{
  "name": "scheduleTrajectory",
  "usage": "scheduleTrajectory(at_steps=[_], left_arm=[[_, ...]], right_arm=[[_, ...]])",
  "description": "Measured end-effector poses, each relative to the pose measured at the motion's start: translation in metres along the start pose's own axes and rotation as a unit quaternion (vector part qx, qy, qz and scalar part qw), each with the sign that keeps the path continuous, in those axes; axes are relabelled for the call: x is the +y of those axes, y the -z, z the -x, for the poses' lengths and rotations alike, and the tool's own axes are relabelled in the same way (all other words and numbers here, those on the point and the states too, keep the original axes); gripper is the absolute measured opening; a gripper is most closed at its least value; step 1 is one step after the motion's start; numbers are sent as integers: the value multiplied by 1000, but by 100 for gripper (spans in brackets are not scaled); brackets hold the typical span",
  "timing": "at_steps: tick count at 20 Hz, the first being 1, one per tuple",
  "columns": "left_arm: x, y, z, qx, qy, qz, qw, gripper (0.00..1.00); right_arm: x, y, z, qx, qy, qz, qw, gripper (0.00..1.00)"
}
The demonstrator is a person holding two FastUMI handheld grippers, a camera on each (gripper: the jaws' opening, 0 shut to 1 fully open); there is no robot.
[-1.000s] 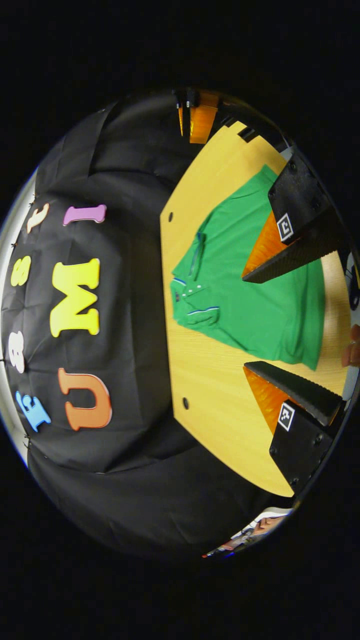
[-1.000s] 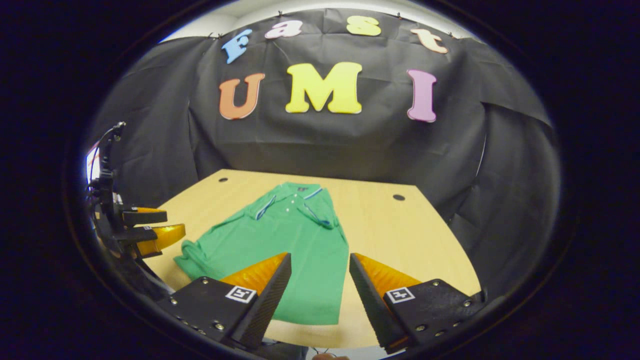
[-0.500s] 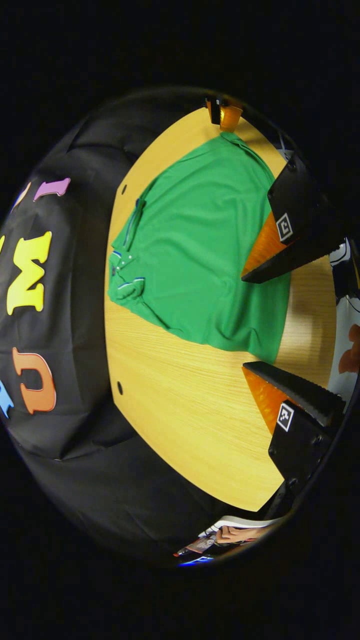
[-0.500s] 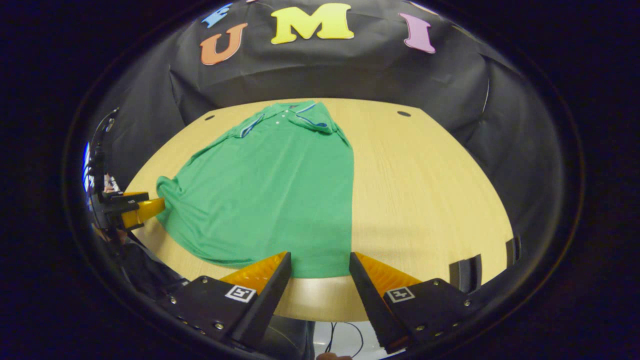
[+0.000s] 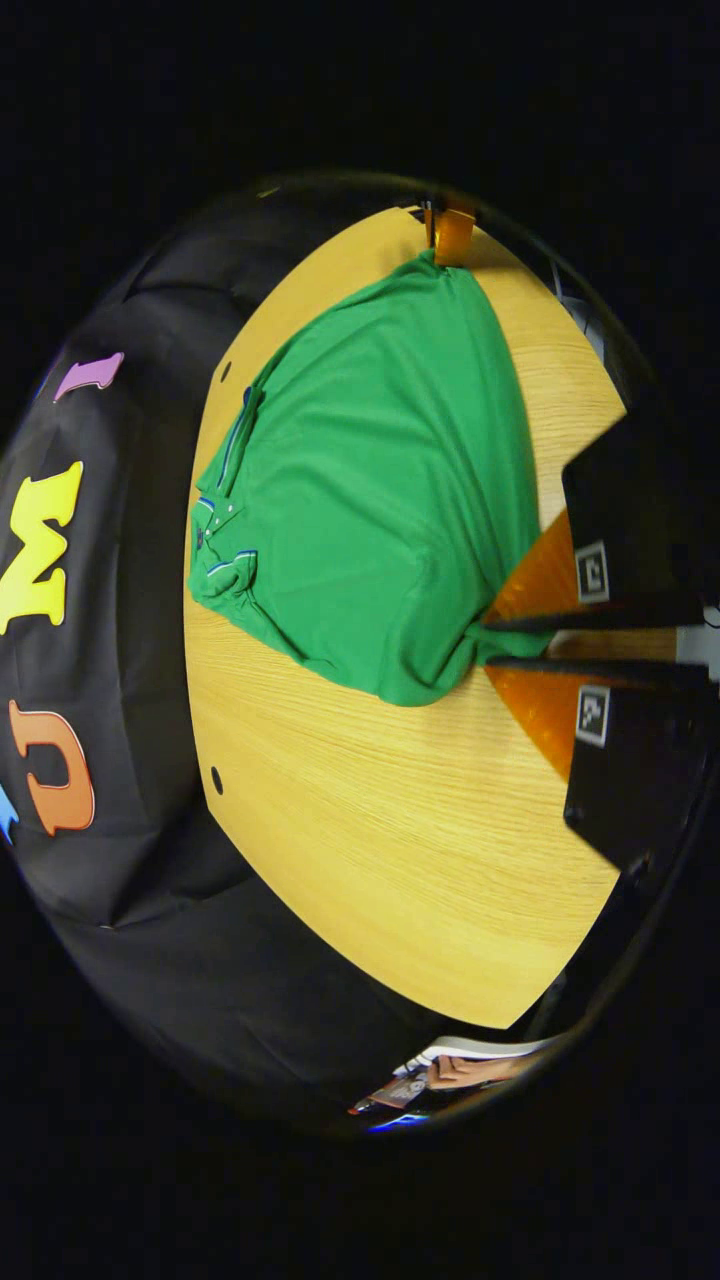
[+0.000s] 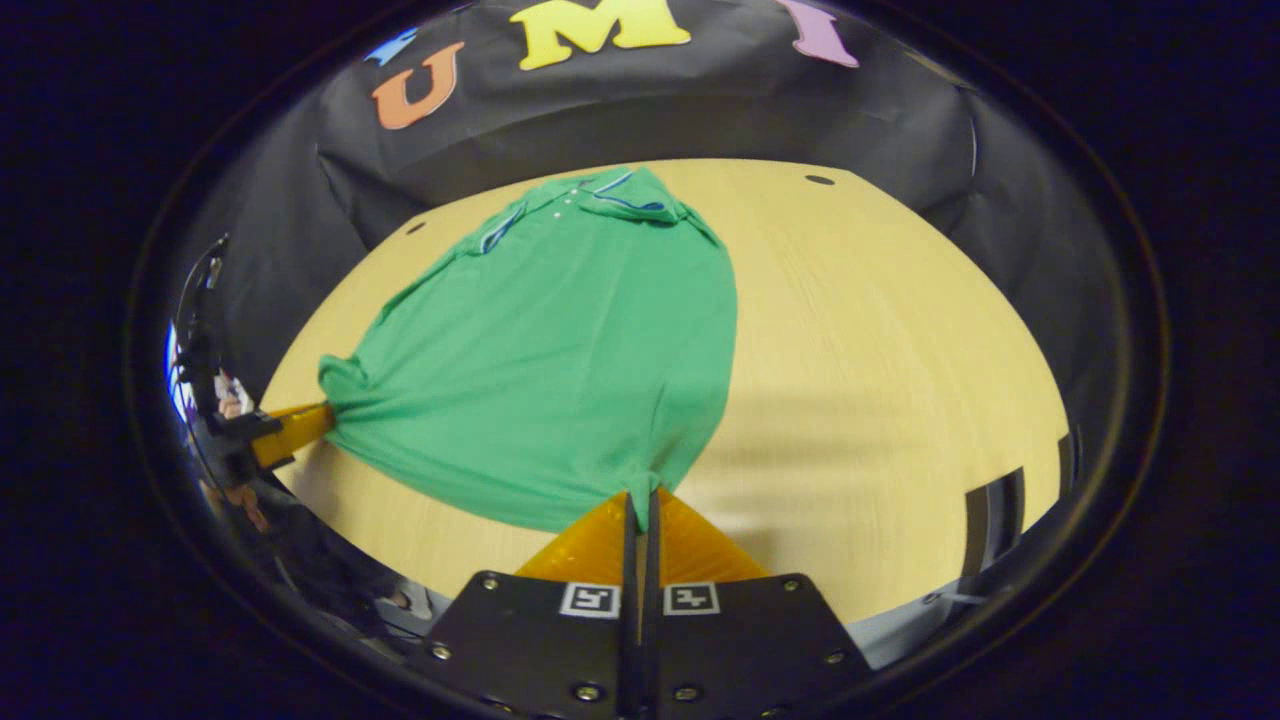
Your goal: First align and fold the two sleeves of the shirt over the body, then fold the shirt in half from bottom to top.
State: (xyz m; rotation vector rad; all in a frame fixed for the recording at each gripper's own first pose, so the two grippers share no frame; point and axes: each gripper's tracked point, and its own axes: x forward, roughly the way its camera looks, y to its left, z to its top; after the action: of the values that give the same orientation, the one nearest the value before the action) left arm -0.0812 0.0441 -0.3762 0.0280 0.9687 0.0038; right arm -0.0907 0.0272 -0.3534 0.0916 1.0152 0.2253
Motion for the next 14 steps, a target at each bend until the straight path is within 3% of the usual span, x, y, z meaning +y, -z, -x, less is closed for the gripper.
scheduleTrajectory(at_steps=[1, 7, 10, 14], left_arm=[[-2, 0, 1, -3, 0, -1, 1000, 4], [-1, -17, 17, -10, 27, 27, 999, 3], [6, -48, 27, -33, 26, 30, 999, 3], [8, -104, 36, -66, 28, 46, 996, 3]], right_arm=[[1, 0, 0, -1, 0, -3, 1000, 2], [5, -19, 10, -27, 13, 14, 999, 1], [20, -64, 31, -72, 5, 48, 996, 1], [32, -146, 48, -132, -18, 43, 990, 1]])
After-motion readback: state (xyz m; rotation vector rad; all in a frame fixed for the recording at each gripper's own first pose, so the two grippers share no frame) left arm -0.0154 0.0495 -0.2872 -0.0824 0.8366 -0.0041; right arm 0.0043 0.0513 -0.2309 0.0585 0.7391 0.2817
